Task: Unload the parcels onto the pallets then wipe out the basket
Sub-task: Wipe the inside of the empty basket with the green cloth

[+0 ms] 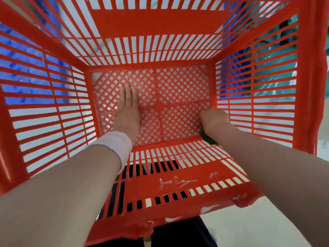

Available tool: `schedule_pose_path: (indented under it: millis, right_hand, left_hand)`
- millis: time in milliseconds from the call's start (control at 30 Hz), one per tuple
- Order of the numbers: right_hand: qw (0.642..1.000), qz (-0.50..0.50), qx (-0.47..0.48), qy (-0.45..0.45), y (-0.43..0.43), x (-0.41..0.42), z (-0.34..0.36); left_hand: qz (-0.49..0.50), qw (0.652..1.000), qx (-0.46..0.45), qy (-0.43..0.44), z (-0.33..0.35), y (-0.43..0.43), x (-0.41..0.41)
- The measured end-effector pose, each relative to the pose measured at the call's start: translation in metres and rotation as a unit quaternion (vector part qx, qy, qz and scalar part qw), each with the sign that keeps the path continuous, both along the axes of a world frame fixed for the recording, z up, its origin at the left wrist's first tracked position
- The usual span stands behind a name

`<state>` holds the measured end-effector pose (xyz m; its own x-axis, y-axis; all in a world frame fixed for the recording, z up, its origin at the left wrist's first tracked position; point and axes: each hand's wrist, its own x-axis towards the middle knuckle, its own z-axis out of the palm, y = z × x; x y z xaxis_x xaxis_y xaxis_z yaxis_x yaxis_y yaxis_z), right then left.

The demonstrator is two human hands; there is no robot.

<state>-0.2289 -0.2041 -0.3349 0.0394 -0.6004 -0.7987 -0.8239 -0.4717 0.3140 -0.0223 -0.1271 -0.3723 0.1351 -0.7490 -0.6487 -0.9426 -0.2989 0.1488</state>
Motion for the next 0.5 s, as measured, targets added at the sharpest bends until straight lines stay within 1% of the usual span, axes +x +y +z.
schedule_pose_path:
  millis: [100,200,300,367,433,500]
  right_hand:
    - [0.997,-0.03,0.072,-0.019,-0.002,-0.014,0.01]
    - [0.99,-0.062,0.12,-0.047,-0.008,-0.025,0.015]
    - [0.98,-0.077,0.163,-0.085,-0.015,-0.023,0.016]
    - [0.972,-0.111,0.152,-0.142,-0.016,-0.018,0.02]
    - [0.954,-0.147,0.12,-0.231,-0.014,-0.011,0.03]
    - [0.918,-0.199,0.09,-0.33,-0.01,-0.003,0.049]
  left_hand:
    - [-0.018,0.999,0.008,-0.026,0.002,0.0,0.0]
    - [-0.038,0.998,0.014,-0.039,0.004,-0.002,0.0]
    - [-0.082,0.993,0.05,-0.075,0.007,-0.007,-0.002]
    - [-0.064,0.993,0.086,-0.053,0.015,-0.013,0.001]
    - [-0.048,0.993,0.112,-0.002,0.03,-0.019,0.006]
    - [-0.038,0.989,0.128,0.059,0.058,-0.027,0.012]
